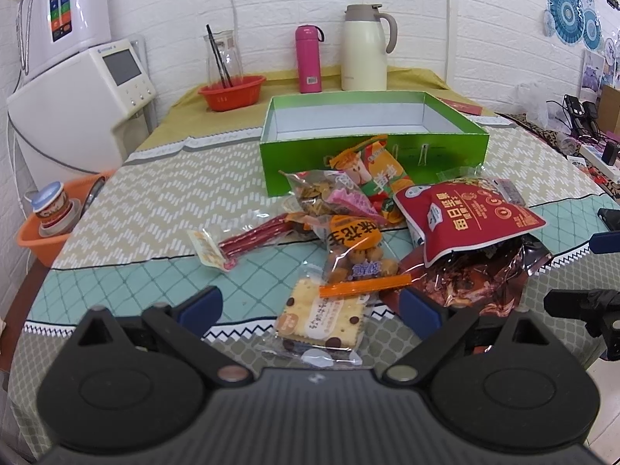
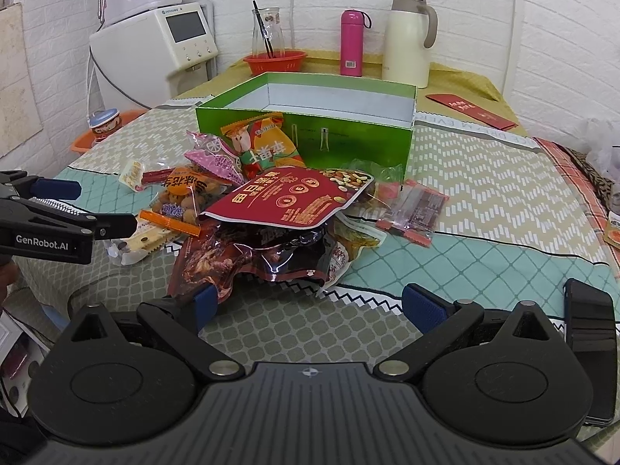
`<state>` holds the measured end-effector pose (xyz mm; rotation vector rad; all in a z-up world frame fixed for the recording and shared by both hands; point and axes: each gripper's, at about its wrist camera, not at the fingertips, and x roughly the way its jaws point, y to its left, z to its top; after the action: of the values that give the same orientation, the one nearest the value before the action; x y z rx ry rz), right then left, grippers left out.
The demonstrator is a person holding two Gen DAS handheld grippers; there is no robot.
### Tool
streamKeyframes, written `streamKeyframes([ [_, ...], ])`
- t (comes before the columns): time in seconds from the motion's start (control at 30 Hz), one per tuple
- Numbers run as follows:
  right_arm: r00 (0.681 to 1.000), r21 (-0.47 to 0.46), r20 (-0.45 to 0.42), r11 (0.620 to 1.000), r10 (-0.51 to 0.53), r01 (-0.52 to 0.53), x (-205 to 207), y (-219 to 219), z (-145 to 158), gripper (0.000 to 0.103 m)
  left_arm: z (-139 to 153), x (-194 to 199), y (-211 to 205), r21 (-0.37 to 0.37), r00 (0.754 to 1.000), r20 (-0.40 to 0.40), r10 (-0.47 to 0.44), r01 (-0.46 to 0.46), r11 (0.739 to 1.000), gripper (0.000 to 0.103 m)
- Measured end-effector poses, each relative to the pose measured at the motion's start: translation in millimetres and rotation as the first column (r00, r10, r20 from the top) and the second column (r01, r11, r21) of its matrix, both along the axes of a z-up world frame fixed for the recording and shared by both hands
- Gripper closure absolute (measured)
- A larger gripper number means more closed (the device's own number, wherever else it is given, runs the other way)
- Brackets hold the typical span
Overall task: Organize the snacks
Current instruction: 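Grasp the red mixed-nuts bag with the left gripper and lift it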
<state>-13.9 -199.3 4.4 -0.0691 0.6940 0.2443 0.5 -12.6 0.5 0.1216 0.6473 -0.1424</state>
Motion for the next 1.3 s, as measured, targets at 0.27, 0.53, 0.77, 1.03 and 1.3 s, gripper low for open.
streamKeyframes([
  [0.27,0.997,0.085,0.072,0.996,-0.015,0.009,9,-10,7,0.000,19,20,14,-0.195,0.997,0.042,-0.064,0.071,0.978,0.010],
  [0.53,0.995,0.197,0.074,0.979,-0.064,0.049,47,-23,8,0.000,19,64,-14,-0.371,0.946,-0.027,-0.322,0.290,0.882,0.010],
  [0.77,0.997,0.241,-0.002,0.968,-0.077,0.075,77,-28,-4,0.000,-8,113,-36,-0.414,0.911,-0.140,-0.387,0.301,0.859,0.010],
  [1.03,1.000,0.331,-0.026,0.943,-0.014,0.022,77,-35,-6,0.003,-16,127,-30,-0.489,0.886,-0.171,-0.432,0.304,0.817,0.045],
  [1.3,0.998,0.392,-0.058,0.920,0.017,0.008,88,-32,-8,0.031,-9,125,-37,-0.508,0.894,-0.137,-0.427,0.306,0.805,0.088],
])
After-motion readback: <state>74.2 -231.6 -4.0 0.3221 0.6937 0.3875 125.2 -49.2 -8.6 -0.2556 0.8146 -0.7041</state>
